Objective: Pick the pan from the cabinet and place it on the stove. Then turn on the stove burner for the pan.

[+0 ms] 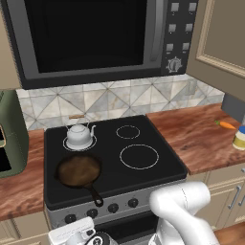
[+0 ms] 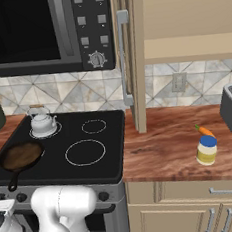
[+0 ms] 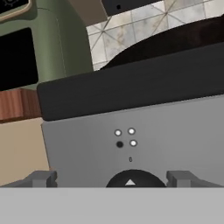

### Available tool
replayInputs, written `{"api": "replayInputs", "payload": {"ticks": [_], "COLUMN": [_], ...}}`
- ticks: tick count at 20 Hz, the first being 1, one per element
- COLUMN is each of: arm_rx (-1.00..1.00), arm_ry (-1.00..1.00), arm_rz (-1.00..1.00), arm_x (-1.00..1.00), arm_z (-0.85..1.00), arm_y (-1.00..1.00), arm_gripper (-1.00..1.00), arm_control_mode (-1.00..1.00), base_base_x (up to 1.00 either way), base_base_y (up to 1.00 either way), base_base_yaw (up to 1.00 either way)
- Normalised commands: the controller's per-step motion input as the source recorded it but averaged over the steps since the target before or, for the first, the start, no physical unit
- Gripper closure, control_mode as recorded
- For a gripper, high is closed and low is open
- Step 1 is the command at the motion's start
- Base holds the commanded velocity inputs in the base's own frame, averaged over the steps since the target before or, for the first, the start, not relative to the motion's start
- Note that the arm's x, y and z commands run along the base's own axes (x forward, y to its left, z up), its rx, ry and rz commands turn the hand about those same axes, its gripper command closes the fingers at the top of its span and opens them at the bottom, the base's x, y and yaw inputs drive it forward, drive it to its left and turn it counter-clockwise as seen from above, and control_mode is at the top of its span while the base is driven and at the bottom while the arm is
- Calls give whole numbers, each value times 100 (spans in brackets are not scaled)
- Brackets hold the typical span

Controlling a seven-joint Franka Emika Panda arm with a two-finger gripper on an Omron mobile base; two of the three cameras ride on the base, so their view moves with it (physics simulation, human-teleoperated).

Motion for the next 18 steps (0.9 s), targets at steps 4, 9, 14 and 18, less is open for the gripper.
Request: {"api": "replayInputs", "payload": {"ticks": [4,9,14,18], "arm_rx": [13,9,4,4], "arm_ry": [0,-1,0,0], "arm_rz": [-1,-4,-1,0], "arm_x": [-2,-12,-2,0], "arm_z": [-31,-15,-21,-16], "arm_y": [-22,-21,-1,0], "arm_gripper": [-100,-100,-100,-100], "arm_control_mode": [-100,-100,-100,-100], "base_base_x": [0,0,0,0], "base_base_y": [0,0,0,0], "base_base_yaw": [0,0,0,0]}}
